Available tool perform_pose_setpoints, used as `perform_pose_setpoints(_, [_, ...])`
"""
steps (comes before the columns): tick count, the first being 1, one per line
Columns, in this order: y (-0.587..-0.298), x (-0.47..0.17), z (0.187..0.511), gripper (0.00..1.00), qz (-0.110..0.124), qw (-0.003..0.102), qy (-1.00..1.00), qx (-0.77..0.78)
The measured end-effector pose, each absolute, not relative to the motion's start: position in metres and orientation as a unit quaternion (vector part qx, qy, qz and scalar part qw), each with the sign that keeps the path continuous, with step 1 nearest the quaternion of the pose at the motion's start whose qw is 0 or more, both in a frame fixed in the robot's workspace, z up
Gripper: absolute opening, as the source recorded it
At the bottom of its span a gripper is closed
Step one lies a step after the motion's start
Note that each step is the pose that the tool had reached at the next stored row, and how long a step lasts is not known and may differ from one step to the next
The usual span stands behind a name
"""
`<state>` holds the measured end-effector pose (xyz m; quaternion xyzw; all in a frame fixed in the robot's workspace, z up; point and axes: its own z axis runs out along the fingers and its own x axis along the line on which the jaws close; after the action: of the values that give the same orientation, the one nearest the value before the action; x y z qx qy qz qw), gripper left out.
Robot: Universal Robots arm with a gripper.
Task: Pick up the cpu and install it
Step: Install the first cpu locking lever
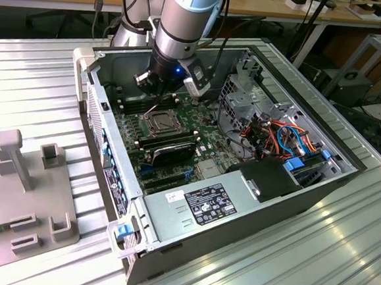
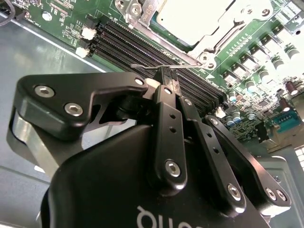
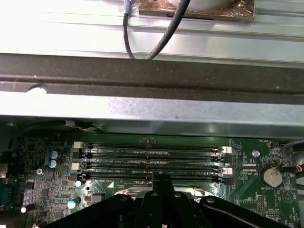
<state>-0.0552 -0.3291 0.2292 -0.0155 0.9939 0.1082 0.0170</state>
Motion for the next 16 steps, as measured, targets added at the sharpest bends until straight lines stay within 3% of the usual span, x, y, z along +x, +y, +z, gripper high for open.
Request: perform_pose_setpoints(16, [-0.3291,-0.0497,0.2219,0.11,0.108,0.017,0.994,-0.015])
